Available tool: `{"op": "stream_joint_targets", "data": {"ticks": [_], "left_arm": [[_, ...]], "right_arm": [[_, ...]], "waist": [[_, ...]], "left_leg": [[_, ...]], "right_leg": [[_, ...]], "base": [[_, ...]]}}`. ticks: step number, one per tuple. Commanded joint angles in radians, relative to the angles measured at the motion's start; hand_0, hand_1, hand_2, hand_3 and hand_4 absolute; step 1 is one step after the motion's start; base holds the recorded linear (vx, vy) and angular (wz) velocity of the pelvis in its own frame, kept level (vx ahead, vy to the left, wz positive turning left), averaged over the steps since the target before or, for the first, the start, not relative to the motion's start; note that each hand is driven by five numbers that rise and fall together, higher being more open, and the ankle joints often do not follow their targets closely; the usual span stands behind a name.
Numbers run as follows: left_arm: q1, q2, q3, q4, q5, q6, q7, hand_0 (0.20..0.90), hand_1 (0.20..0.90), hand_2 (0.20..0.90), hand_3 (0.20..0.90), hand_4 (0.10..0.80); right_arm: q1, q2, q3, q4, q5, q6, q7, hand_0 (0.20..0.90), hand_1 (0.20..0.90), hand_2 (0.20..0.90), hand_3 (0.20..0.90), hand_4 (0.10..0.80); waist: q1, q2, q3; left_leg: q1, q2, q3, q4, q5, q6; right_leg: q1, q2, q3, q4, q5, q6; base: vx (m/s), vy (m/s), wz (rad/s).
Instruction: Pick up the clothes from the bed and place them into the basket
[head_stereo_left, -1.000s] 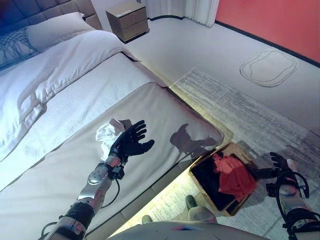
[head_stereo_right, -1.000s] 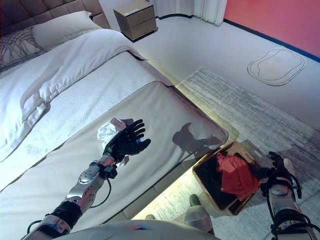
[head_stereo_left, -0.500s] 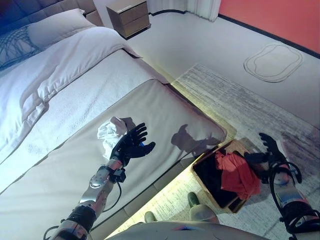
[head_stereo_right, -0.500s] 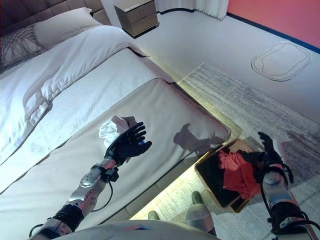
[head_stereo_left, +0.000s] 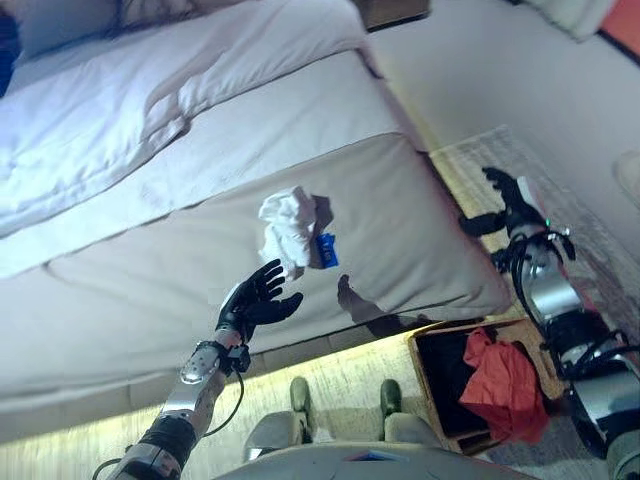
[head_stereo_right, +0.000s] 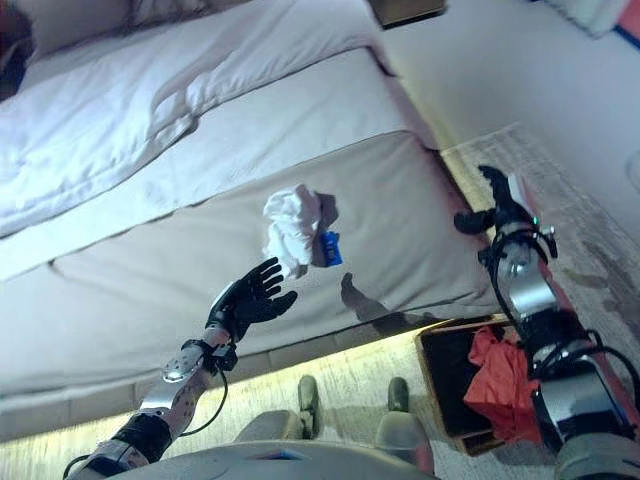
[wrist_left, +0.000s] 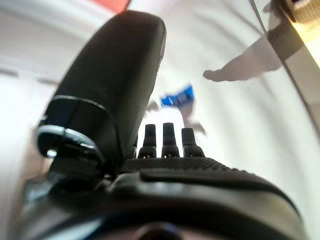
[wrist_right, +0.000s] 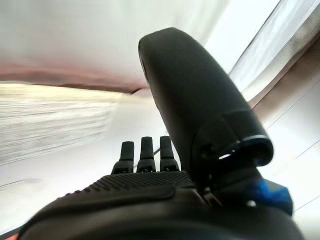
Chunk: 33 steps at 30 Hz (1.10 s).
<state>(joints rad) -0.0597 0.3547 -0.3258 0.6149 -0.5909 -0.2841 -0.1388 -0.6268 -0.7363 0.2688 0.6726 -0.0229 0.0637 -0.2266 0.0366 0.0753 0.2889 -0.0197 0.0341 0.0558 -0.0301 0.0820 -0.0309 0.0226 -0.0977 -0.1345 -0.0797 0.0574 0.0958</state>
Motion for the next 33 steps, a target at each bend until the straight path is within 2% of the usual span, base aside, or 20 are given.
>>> {"op": "stream_joint_targets", "data": {"ticks": [1, 3, 8, 14, 15, 20, 23, 26, 33], "left_arm": [[-0.052, 0.059, 0.032, -0.058, 0.031, -0.138, 0.006, 0.900, 0.900, 0.900, 0.900, 0.800], [-0.048, 0.069, 0.019, -0.058, 0.070, -0.151, 0.016, 0.900, 0.900, 0.900, 0.900, 0.800], [-0.037, 0.088, -0.005, -0.069, 0.044, -0.166, 0.049, 0.900, 0.900, 0.900, 0.900, 0.800], [-0.015, 0.118, 0.005, -0.131, 0.022, -0.187, 0.079, 0.900, 0.900, 0.900, 0.900, 0.800], [-0.003, 0.119, 0.005, -0.143, 0.018, -0.188, 0.080, 0.900, 0.900, 0.900, 0.900, 0.800], [0.046, 0.127, 0.000, -0.192, 0.018, -0.204, 0.100, 0.900, 0.900, 0.900, 0.900, 0.800], [0.069, 0.133, 0.005, -0.229, -0.031, -0.202, 0.095, 0.900, 0.900, 0.900, 0.900, 0.800], [0.095, 0.141, 0.011, -0.289, -0.040, -0.210, 0.091, 0.900, 0.900, 0.900, 0.900, 0.800], [0.114, 0.161, 0.020, -0.385, -0.067, -0.221, 0.114, 0.900, 0.900, 0.900, 0.900, 0.800]], "right_arm": [[-0.195, -0.091, 0.055, -0.007, 0.031, -0.057, -0.035, 0.900, 0.900, 0.900, 0.900, 0.800], [-0.234, -0.090, 0.068, 0.013, 0.066, -0.051, -0.035, 0.900, 0.900, 0.900, 0.900, 0.800], [-0.349, -0.070, 0.118, 0.084, 0.152, -0.048, -0.060, 0.900, 0.900, 0.900, 0.900, 0.800], [-0.460, -0.053, 0.132, 0.141, 0.212, -0.041, -0.113, 0.900, 0.900, 0.900, 0.900, 0.800], [-0.470, -0.050, 0.136, 0.147, 0.217, -0.040, -0.117, 0.900, 0.900, 0.900, 0.900, 0.800], [-0.516, -0.049, 0.142, 0.153, 0.247, -0.021, -0.128, 0.900, 0.900, 0.900, 0.900, 0.800], [-0.532, -0.043, 0.137, 0.153, 0.310, -0.018, -0.118, 0.900, 0.900, 0.900, 0.900, 0.800], [-0.538, -0.027, 0.116, 0.159, 0.386, -0.017, -0.111, 0.900, 0.900, 0.900, 0.900, 0.800], [-0.571, -0.008, 0.118, 0.219, 0.388, 0.004, -0.090, 0.900, 0.900, 0.900, 0.900, 0.800]], "waist": [[0.049, -0.038, 0.033], [0.066, -0.031, 0.060], [0.118, -0.017, 0.136], [0.187, 0.003, 0.230], [0.198, 0.006, 0.231], [0.237, 0.017, 0.231], [0.253, 0.024, 0.231], [0.269, 0.032, 0.231], [0.290, 0.046, 0.231]], "left_leg": [[-0.057, -0.045, -0.044, 0.189, -0.187, 0.007], [-0.085, -0.052, -0.058, 0.213, -0.185, 0.004], [-0.185, -0.070, -0.100, 0.317, -0.195, 0.008], [-0.326, -0.107, -0.156, 0.467, -0.218, 0.026], [-0.341, -0.109, -0.162, 0.493, -0.247, 0.025], [-0.478, -0.130, -0.167, 0.606, -0.266, 0.039], [-0.549, -0.141, -0.174, 0.665, -0.272, 0.048], [-0.618, -0.151, -0.179, 0.715, -0.287, 0.057], [-0.748, -0.164, -0.186, 0.828, -0.321, 0.076]], "right_leg": [[-0.116, -0.025, -0.023, 0.235, -0.120, -0.069], [-0.132, -0.030, -0.046, 0.260, -0.131, -0.079], [-0.201, -0.043, -0.102, 0.359, -0.168, -0.111], [-0.318, -0.071, -0.156, 0.545, -0.224, -0.134], [-0.333, -0.071, -0.154, 0.583, -0.255, -0.132], [-0.458, -0.099, -0.181, 0.728, -0.297, -0.147], [-0.526, -0.112, -0.185, 0.797, -0.317, -0.153], [-0.593, -0.117, -0.181, 0.850, -0.332, -0.157], [-0.715, -0.117, -0.176, 0.945, -0.355, -0.165]], "base": [[-0.078, 0.046, 0.44], [-0.048, 0.039, 0.50], [-0.054, 0.016, 0.35], [-0.042, -0.035, 0.36], [0.064, -0.012, 0.28], [0.029, 0.022, 0.28], [0.029, 0.024, 0.21], [0.015, 0.038, 0.19], [0.014, 0.026, 0.09]]}}
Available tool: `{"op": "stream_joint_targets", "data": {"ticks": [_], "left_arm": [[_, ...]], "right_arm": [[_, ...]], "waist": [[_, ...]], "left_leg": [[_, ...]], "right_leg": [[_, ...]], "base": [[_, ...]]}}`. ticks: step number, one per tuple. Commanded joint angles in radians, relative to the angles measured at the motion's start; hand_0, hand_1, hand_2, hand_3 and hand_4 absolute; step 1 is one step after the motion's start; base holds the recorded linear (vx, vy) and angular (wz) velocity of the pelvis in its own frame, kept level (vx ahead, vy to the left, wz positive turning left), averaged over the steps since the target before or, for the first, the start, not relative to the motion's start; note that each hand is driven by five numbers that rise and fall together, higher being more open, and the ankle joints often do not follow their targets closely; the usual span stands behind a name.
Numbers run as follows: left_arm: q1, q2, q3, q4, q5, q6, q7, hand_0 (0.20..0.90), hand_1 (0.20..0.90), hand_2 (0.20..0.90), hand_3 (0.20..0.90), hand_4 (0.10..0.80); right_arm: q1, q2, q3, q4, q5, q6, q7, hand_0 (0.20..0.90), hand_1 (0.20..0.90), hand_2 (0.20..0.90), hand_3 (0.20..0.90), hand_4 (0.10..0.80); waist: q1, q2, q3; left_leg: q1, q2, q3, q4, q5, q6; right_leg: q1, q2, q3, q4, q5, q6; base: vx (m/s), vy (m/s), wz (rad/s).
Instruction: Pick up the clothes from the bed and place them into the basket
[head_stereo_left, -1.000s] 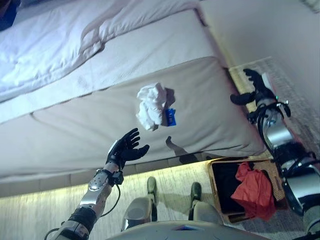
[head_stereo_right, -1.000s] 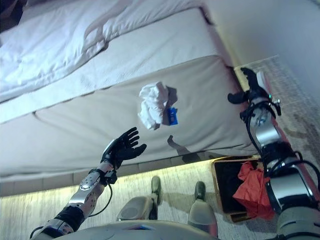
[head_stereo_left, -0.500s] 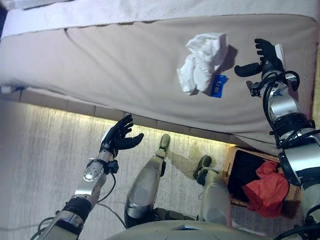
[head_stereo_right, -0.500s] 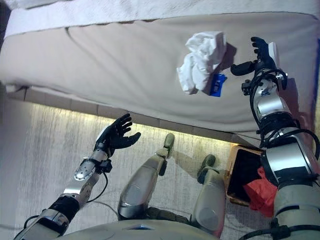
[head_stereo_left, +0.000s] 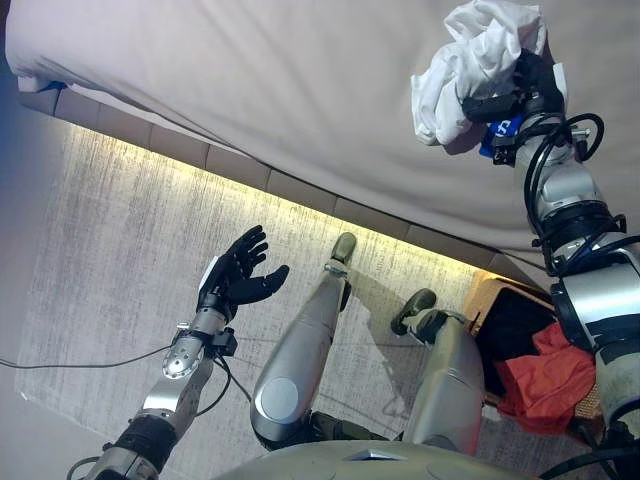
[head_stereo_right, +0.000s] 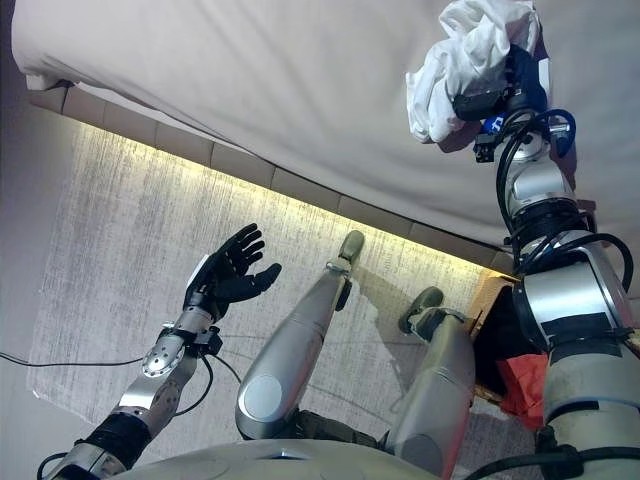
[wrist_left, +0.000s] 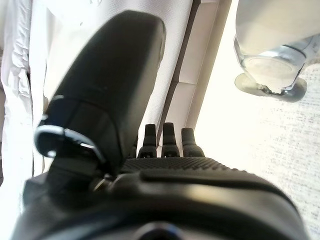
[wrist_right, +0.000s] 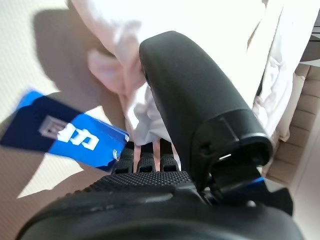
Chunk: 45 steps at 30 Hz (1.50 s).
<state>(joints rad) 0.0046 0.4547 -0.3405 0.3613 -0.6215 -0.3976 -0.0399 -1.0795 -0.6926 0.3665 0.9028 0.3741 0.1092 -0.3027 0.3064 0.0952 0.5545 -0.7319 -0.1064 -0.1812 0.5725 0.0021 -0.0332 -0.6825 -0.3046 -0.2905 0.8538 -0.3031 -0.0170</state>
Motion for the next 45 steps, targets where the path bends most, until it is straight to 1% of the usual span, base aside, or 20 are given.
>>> {"op": "stream_joint_targets", "data": {"ticks": [1, 3, 5, 8, 9, 11, 16, 21, 25, 27, 28, 30, 32, 34, 35, 36, 40, 41, 43, 45], "left_arm": [[0.051, 0.067, 0.034, -0.145, -0.046, -0.110, 0.018, 0.900, 0.900, 0.900, 0.900, 0.800], [0.058, 0.075, 0.042, -0.180, -0.062, -0.102, 0.025, 0.900, 0.900, 0.900, 0.900, 0.800], [0.063, 0.077, 0.043, -0.199, -0.064, -0.106, 0.035, 0.900, 0.900, 0.900, 0.900, 0.800], [0.067, 0.080, 0.041, -0.216, -0.059, -0.117, 0.049, 0.900, 0.900, 0.900, 0.900, 0.800], [0.065, 0.081, 0.042, -0.218, -0.056, -0.117, 0.054, 0.900, 0.900, 0.900, 0.900, 0.800], [0.063, 0.084, 0.041, -0.219, -0.054, -0.118, 0.063, 0.900, 0.900, 0.900, 0.900, 0.800], [0.064, 0.098, 0.053, -0.222, -0.059, -0.129, 0.057, 0.900, 0.900, 0.900, 0.900, 0.800], [0.060, 0.102, 0.064, -0.214, -0.055, -0.130, 0.049, 0.900, 0.900, 0.900, 0.900, 0.800], [0.060, 0.106, 0.067, -0.202, -0.044, -0.127, 0.023, 0.900, 0.900, 0.900, 0.900, 0.800], [0.049, 0.104, 0.068, -0.187, -0.027, -0.135, 0.015, 0.900, 0.900, 0.900, 0.900, 0.800], [0.046, 0.103, 0.067, -0.183, -0.027, -0.135, 0.014, 0.900, 0.900, 0.900, 0.900, 0.800], [0.022, 0.097, 0.069, -0.166, -0.022, -0.114, 0.021, 0.900, 0.900, 0.900, 0.900, 0.800], [0.007, 0.091, 0.068, -0.156, -0.016, -0.099, 0.030, 0.900, 0.900, 0.900, 0.900, 0.800], [-0.007, 0.087, 0.068, -0.136, -0.028, -0.093, 0.029, 0.900, 0.900, 0.900, 0.900, 0.800], [-0.008, 0.083, 0.067, -0.125, -0.029, -0.093, 0.028, 0.900, 0.900, 0.900, 0.900, 0.800], [-0.006, 0.077, 0.066, -0.111, -0.027, -0.092, 0.026, 0.900, 0.900, 0.900, 0.900, 0.800], [0.000, 0.064, 0.064, -0.062, 0.046, -0.058, 0.052, 0.900, 0.900, 0.900, 0.900, 0.800], [-0.003, 0.065, 0.067, -0.044, 0.052, -0.048, 0.052, 0.900, 0.900, 0.900, 0.900, 0.800], [-0.007, 0.066, 0.077, -0.038, 0.068, -0.033, 0.060, 0.900, 0.900, 0.900, 0.900, 0.800], [-0.015, 0.067, 0.084, -0.044, 0.083, -0.019, 0.065, 0.900, 0.900, 0.900, 0.900, 0.800]], "right_arm": [[-0.128, -0.055, 0.028, -0.002, -0.014, -0.032, -0.007, 0.900, 0.900, 0.900, 0.900, 0.800], [-0.146, -0.060, 0.048, 0.011, -0.011, -0.014, 0.006, 0.900, 0.900, 0.900, 0.900, 0.800], [-0.159, -0.064, 0.063, 0.016, -0.011, 0.005, 0.027, 0.900, 0.900, 0.900, 0.900, 0.800], [-0.172, -0.068, 0.087, 0.035, -0.015, 0.004, 0.057, 0.900, 0.900, 0.900, 0.900, 0.800], [-0.179, -0.068, 0.094, 0.042, -0.007, -0.010, 0.064, 0.669, 0.669, 0.669, 0.631, 0.531], [-0.188, -0.067, 0.094, 0.050, 0.002, -0.038, 0.062, 0.300, 0.300, 0.300, 0.200, 0.100], [-0.203, -0.066, 0.093, 0.055, 0.005, -0.079, 0.028, 0.300, 0.300, 0.300, 0.200, 0.100], [-0.193, -0.060, 0.075, 0.057, 0.004, -0.091, -0.011, 0.300, 0.300, 0.300, 0.200, 0.100], [-0.177, -0.068, 0.061, 0.054, 0.026, -0.098, -0.012, 0.300, 0.300, 0.300, 0.200, 0.100], [-0.156, -0.078, 0.040, 0.044, 0.046, -0.118, 0.012, 0.300, 0.300, 0.300, 0.200, 0.100], [-0.153, -0.081, 0.038, 0.043, 0.047, -0.123, 0.018, 0.300, 0.300, 0.300, 0.200, 0.100], [-0.141, -0.102, 0.030, 0.050, 0.019, -0.150, 0.051, 0.300, 0.300, 0.300, 0.200, 0.100], [-0.139, -0.119, 0.027, 0.057, 0.029, -0.156, 0.073, 0.300, 0.300, 0.300, 0.200, 0.100], [-0.123, -0.139, 0.007, 0.050, 0.043, -0.177, 0.089, 0.300, 0.300, 0.300, 0.200, 0.100], [-0.105, -0.149, -0.004, 0.042, 0.049, -0.184, 0.103, 0.300, 0.300, 0.300, 0.200, 0.100], [-0.084, -0.158, -0.015, 0.033, 0.054, -0.195, 0.116, 0.300, 0.300, 0.300, 0.200, 0.100], [-0.007, -0.196, -0.036, -0.027, 0.022, -0.216, 0.157, 0.300, 0.300, 0.300, 0.200, 0.100], [0.031, -0.209, -0.047, -0.067, 0.022, -0.210, 0.171, 0.300, 0.300, 0.300, 0.200, 0.100], [0.085, -0.218, -0.068, -0.119, 0.024, -0.199, 0.187, 0.300, 0.300, 0.300, 0.200, 0.100], [0.138, -0.221, -0.096, -0.149, 0.029, -0.210, 0.192, 0.300, 0.300, 0.300, 0.200, 0.100]], "waist": [[0.024, 0.028, -0.034], [0.031, 0.028, -0.034], [0.033, 0.030, -0.034], [0.038, 0.032, -0.034], [0.039, 0.032, -0.034], [0.042, 0.030, -0.034], [0.044, 0.029, -0.034], [0.037, 0.014, -0.034], [0.028, -0.008, -0.034], [0.014, -0.028, -0.034], [0.011, -0.031, -0.034], [-0.005, -0.046, -0.034], [-0.015, -0.052, -0.034], [-0.035, -0.062, -0.040], [-0.045, -0.068, -0.057], [-0.056, -0.076, -0.078], [-0.099, -0.104, -0.145], [-0.122, -0.115, -0.178], [-0.149, -0.126, -0.220], [-0.177, -0.135, -0.262]], "left_leg": [[-0.062, -0.025, 0.049, 0.246, -0.244, 0.081], [-0.101, -0.024, 0.046, 0.267, -0.247, 0.087], [-0.139, -0.025, 0.046, 0.292, -0.250, 0.087], [-0.191, -0.023, 0.048, 0.318, -0.252, 0.093], [-0.205, -0.024, 0.048, 0.323, -0.253, 0.095], [-0.217, -0.024, 0.047, 0.326, -0.252, 0.099], [-0.229, -0.027, 0.047, 0.339, -0.255, 0.103], [-0.159, -0.021, 0.044, 0.304, -0.256, 0.095], [-0.051, -0.007, 0.048, 0.216, -0.237, 0.082], [0.052, 0.004, 0.060, 0.139, -0.225, 0.073], [0.074, 0.006, 0.063, 0.123, -0.223, 0.072], [0.191, 0.018, 0.081, 0.044, -0.209, 0.065], [0.252, 0.023, 0.087, 0.006, -0.201, 0.061], [0.346, 0.037, 0.098, -0.066, -0.185, 0.053], [0.367, 0.043, 0.107, -0.107, -0.152, 0.053], [0.402, 0.051, 0.116, -0.145, -0.144, 0.048], [0.505, 0.071, 0.160, -0.239, -0.134, 0.042], [0.546, 0.078, 0.182, -0.267, -0.136, 0.043], [0.601, 0.086, 0.207, -0.310, -0.134, 0.042], [0.635, 0.092, 0.227, -0.339, -0.132, 0.045]], "right_leg": [[-0.035, 0.090, -0.019, 0.027, 0.004, -0.052], [-0.075, 0.092, -0.018, 0.048, 0.000, -0.054], [-0.111, 0.095, -0.015, 0.068, 0.000, -0.055], [-0.159, 0.096, -0.014, 0.087, 0.000, -0.056], [-0.171, 0.096, -0.015, 0.093, -0.001, -0.056], [-0.186, 0.096, -0.016, 0.100, 0.000, -0.056], [-0.197, 0.099, -0.016, 0.109, 0.000, -0.054], [-0.130, 0.109, -0.012, 0.064, 0.012, -0.047], [-0.021, 0.116, -0.017, -0.021, 0.034, -0.037], [0.081, 0.115, -0.020, -0.096, 0.050, -0.028], [0.103, 0.114, -0.021, -0.114, 0.053, -0.027], [0.216, 0.114, -0.017, -0.202, 0.072, -0.018], [0.273, 0.115, -0.010, -0.247, 0.083, -0.012], [0.359, 0.128, 0.006, -0.341, 0.109, -0.001], [0.384, 0.133, 0.002, -0.398, 0.144, -0.004], [0.418, 0.141, 0.007, -0.449, 0.159, 0.002], [0.514, 0.156, 0.036, -0.577, 0.199, 0.023], [0.550, 0.158, 0.050, -0.621, 0.214, 0.034], [0.598, 0.165, 0.069, -0.674, 0.232, 0.045], [0.625, 0.169, 0.094, -0.708, 0.250, 0.055]], "base": [[-0.018, -0.007, 0.08], [-0.032, -0.007, 0.09], [-0.040, 0.000, 0.09], [-0.039, -0.009, 0.07], [-0.047, -0.021, 0.06], [-0.040, -0.028, 0.05], [-0.047, -0.018, 0.03], [-0.029, -0.037, -0.02], [-0.016, -0.011, -0.01], [-0.032, 0.015, -0.10], [-0.011, 0.039, -0.25], [0.015, 0.060, -0.33], [0.012, 0.054, -0.37], [-0.037, 0.062, -0.36], [-0.036, 0.072, -0.19], [-0.022, 0.073, -0.38], [0.061, 0.033, -0.37], [0.109, 0.019, -0.30], [0.122, 0.010, -0.35], [0.068, -0.002, -0.41]]}}
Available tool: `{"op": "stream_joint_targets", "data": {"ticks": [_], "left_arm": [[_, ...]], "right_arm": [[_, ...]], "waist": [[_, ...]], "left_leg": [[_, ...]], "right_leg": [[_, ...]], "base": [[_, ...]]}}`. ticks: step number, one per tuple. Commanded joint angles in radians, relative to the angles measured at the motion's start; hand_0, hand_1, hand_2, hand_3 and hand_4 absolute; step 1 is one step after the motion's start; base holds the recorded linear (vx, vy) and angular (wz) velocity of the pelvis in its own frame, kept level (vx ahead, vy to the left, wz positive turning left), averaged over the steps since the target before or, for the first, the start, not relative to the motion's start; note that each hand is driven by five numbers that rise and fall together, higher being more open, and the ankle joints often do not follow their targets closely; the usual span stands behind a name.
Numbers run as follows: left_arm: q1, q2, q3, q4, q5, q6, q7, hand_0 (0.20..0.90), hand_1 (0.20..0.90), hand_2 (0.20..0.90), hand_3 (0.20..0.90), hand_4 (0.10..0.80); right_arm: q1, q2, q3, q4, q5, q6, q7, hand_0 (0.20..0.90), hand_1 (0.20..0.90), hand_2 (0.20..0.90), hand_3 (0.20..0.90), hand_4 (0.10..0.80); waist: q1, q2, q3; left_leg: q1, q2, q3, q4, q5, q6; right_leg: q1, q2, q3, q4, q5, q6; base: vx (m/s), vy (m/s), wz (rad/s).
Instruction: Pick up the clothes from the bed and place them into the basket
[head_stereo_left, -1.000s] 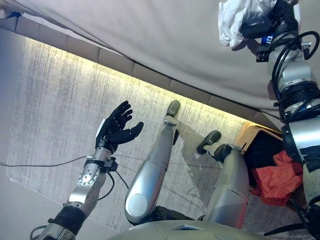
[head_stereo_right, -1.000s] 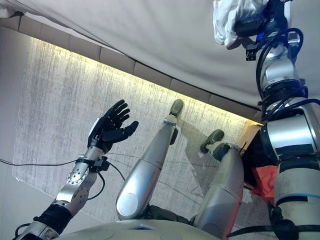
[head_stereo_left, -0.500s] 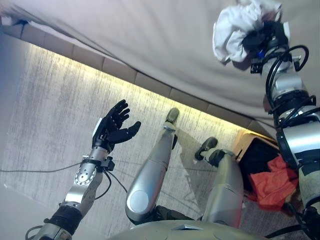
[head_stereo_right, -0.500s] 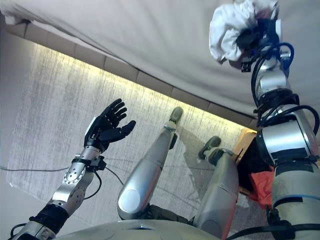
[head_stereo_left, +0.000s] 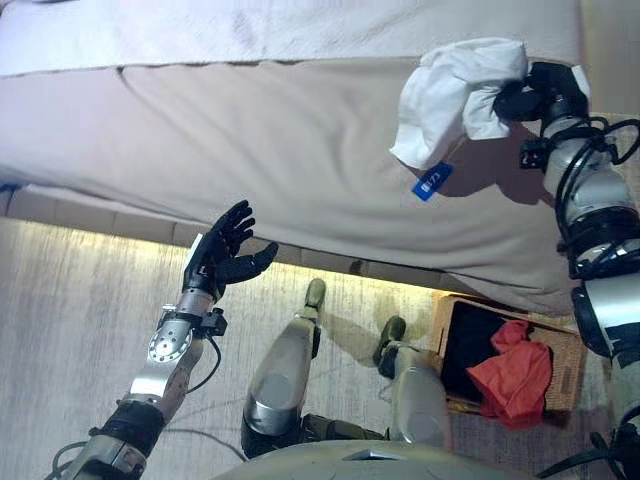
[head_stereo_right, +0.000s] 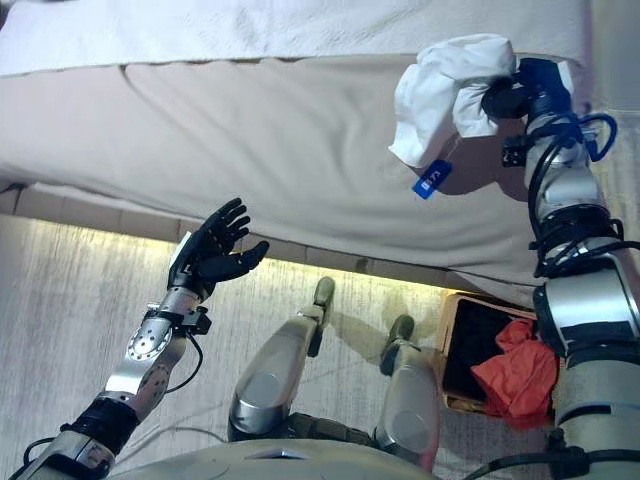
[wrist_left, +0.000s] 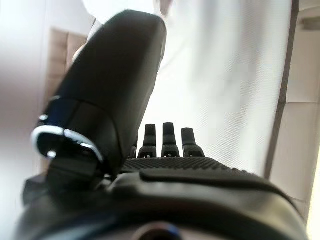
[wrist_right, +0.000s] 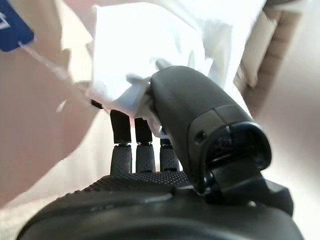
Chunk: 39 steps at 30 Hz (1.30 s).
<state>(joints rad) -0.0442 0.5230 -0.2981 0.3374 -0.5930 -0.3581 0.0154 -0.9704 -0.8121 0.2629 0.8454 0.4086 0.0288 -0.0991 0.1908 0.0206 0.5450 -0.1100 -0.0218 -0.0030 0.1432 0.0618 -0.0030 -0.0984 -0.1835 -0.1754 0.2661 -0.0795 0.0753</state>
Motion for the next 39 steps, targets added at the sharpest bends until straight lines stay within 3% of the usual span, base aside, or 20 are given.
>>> {"op": "stream_joint_targets", "data": {"ticks": [1, 9, 19, 27, 32, 39], "left_arm": [[0.029, -0.002, 0.043, -0.023, 0.065, -0.053, 0.015, 0.900, 0.900, 0.900, 0.900, 0.800], [-0.008, -0.025, 0.044, 0.045, 0.098, -0.058, -0.024, 0.900, 0.900, 0.900, 0.900, 0.800], [-0.069, -0.064, 0.026, 0.110, 0.090, -0.061, -0.078, 0.900, 0.900, 0.900, 0.900, 0.800], [-0.097, -0.113, 0.051, 0.158, 0.072, -0.037, -0.086, 0.900, 0.900, 0.900, 0.900, 0.800], [-0.111, -0.111, 0.051, 0.152, 0.086, -0.014, -0.092, 0.900, 0.900, 0.900, 0.900, 0.800], [-0.133, -0.114, 0.033, 0.150, 0.096, 0.005, -0.099, 0.900, 0.900, 0.900, 0.900, 0.800]], "right_arm": [[0.057, -0.104, -0.010, -0.106, -0.001, -0.135, -0.013, 0.300, 0.300, 0.300, 0.200, 0.100], [0.286, -0.131, -0.182, -0.211, 0.009, -0.110, 0.010, 0.300, 0.300, 0.300, 0.200, 0.100], [0.521, -0.116, -0.330, -0.269, -0.011, -0.083, -0.003, 0.300, 0.300, 0.300, 0.200, 0.100], [0.767, -0.014, -0.461, -0.290, -0.017, -0.134, 0.016, 0.300, 0.300, 0.300, 0.200, 0.100], [0.841, 0.042, -0.473, -0.257, -0.033, -0.158, 0.029, 0.300, 0.300, 0.300, 0.200, 0.100], [0.832, 0.057, -0.439, -0.193, -0.044, -0.160, 0.036, 0.300, 0.300, 0.300, 0.200, 0.100]], "waist": [[-0.071, -0.063, -0.269], [-0.161, -0.080, -0.385], [-0.264, -0.081, -0.417], [-0.358, -0.073, -0.436], [-0.383, -0.067, -0.431], [-0.399, -0.048, -0.420]], "left_leg": [[0.030, 0.010, 0.057, 0.076, -0.191, 0.015], [0.170, 0.040, 0.112, -0.063, -0.178, 0.010], [0.248, 0.063, 0.183, -0.145, -0.174, 0.008], [0.278, 0.073, 0.254, -0.157, -0.188, 0.009], [0.275, 0.076, 0.276, -0.132, -0.200, 0.011], [0.266, 0.081, 0.289, -0.104, -0.212, 0.006]], "right_leg": [[0.052, 0.050, -0.009, -0.131, 0.032, -0.033], [0.120, 0.066, 0.075, -0.213, 0.082, 0.003], [0.134, 0.097, 0.162, -0.246, 0.102, 0.017], [0.109, 0.128, 0.249, -0.256, 0.115, 0.021], [0.094, 0.137, 0.272, -0.247, 0.116, 0.019], [0.076, 0.142, 0.277, -0.235, 0.112, 0.014]], "base": [[0.048, -0.001, -0.35], [0.017, -0.006, -0.32], [-0.033, 0.012, -0.35], [-0.002, 0.004, -0.33], [-0.005, -0.055, -0.26], [-0.007, -0.058, -0.12]]}}
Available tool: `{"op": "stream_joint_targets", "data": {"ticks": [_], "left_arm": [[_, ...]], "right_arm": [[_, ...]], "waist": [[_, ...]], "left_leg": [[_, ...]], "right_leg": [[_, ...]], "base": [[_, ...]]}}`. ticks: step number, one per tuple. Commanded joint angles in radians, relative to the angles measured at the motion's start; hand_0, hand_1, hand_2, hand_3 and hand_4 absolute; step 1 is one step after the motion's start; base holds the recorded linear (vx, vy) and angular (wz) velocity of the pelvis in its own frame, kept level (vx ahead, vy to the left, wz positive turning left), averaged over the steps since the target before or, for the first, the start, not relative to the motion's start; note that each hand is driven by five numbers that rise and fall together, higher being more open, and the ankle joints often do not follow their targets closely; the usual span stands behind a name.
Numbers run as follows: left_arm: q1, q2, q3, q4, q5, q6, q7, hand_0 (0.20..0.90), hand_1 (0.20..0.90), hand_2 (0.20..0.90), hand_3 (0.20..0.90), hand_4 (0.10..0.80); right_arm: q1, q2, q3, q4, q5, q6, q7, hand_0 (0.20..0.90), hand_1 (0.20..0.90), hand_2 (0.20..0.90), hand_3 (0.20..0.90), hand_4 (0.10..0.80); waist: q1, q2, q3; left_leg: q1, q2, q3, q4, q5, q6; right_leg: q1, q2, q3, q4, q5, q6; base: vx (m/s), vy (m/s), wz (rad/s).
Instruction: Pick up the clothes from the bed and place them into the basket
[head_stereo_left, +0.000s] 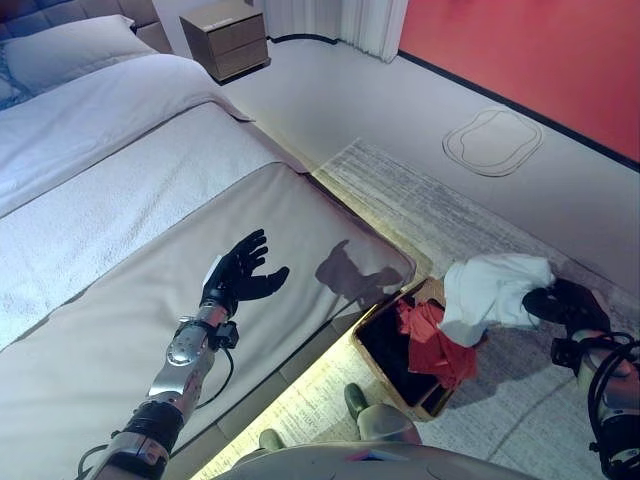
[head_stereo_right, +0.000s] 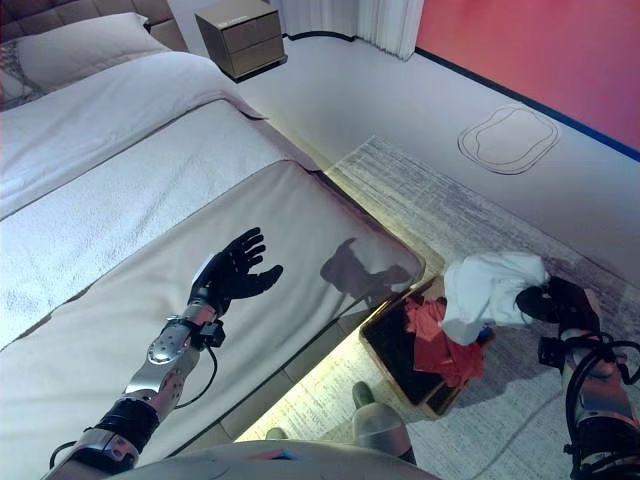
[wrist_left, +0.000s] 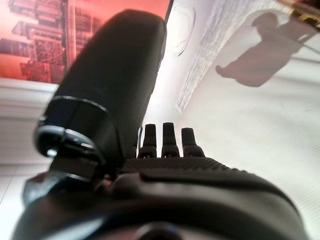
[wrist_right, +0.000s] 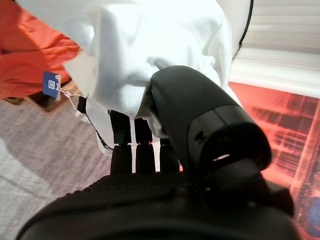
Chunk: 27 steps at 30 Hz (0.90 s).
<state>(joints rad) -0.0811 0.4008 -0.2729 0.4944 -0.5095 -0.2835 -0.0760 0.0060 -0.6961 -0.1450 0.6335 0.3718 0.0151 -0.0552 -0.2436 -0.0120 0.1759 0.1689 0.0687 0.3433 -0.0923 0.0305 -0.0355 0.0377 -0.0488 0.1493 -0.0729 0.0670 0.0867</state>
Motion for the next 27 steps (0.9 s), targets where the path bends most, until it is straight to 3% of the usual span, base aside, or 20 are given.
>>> {"op": "stream_joint_targets", "data": {"ticks": [1, 13, 14, 15, 16, 27], "left_arm": [[-0.096, 0.008, 0.006, -0.004, 0.012, -0.071, -0.012, 0.900, 0.900, 0.900, 0.900, 0.800], [-0.085, 0.000, -0.014, 0.007, -0.006, -0.074, -0.039, 0.900, 0.900, 0.900, 0.900, 0.800], [-0.082, 0.000, -0.015, 0.007, -0.005, -0.074, -0.040, 0.900, 0.900, 0.900, 0.900, 0.800], [-0.079, 0.000, -0.015, 0.007, -0.007, -0.077, -0.039, 0.900, 0.900, 0.900, 0.900, 0.800], [-0.076, 0.000, -0.016, 0.009, -0.012, -0.081, -0.039, 0.900, 0.900, 0.900, 0.900, 0.800], [-0.072, -0.003, -0.017, 0.022, -0.027, -0.106, -0.035, 0.900, 0.900, 0.900, 0.900, 0.800]], "right_arm": [[-0.148, -0.059, -0.026, 0.031, -0.004, -0.144, -0.006, 0.300, 0.300, 0.300, 0.200, 0.100], [-0.185, -0.043, -0.002, 0.128, -0.007, -0.176, -0.019, 0.300, 0.300, 0.300, 0.200, 0.100], [-0.186, -0.044, -0.001, 0.128, -0.009, -0.175, -0.022, 0.401, 0.401, 0.401, 0.318, 0.218], [-0.185, -0.047, -0.002, 0.130, -0.018, -0.172, -0.034, 0.766, 0.766, 0.766, 0.744, 0.644], [-0.184, -0.048, -0.004, 0.134, -0.028, -0.171, -0.042, 0.900, 0.900, 0.900, 0.900, 0.800], [-0.204, -0.058, 0.002, 0.147, -0.050, -0.141, -0.066, 0.900, 0.900, 0.900, 0.900, 0.800]], "waist": [[0.034, -0.011, -0.051], [0.042, 0.030, -0.047], [0.043, 0.031, -0.048], [0.043, 0.033, -0.049], [0.044, 0.035, -0.050], [0.050, 0.047, -0.052]], "left_leg": [[-0.012, -0.009, -0.055, 0.135, -0.182, 0.038], [-0.011, -0.004, -0.071, 0.129, -0.176, 0.023], [-0.010, -0.003, -0.072, 0.125, -0.174, 0.021], [-0.009, -0.003, -0.073, 0.122, -0.172, 0.019], [-0.008, -0.002, -0.075, 0.118, -0.170, 0.017], [-0.011, 0.002, -0.079, 0.109, -0.161, 0.008]], "right_leg": [[-0.062, 0.008, -0.046, 0.107, -0.037, 0.001], [-0.053, 0.012, -0.059, 0.111, -0.054, -0.008], [-0.051, 0.012, -0.061, 0.108, -0.054, -0.008], [-0.050, 0.012, -0.062, 0.106, -0.054, -0.008], [-0.049, 0.012, -0.063, 0.103, -0.053, -0.007], [-0.051, 0.014, -0.069, 0.099, -0.057, -0.011]], "base": [[0.028, -0.045, -0.06], [0.013, -0.031, 0.02], [0.029, -0.026, 0.11], [0.025, -0.014, 0.13], [0.023, -0.007, 0.13], [0.004, 0.000, 0.02]]}}
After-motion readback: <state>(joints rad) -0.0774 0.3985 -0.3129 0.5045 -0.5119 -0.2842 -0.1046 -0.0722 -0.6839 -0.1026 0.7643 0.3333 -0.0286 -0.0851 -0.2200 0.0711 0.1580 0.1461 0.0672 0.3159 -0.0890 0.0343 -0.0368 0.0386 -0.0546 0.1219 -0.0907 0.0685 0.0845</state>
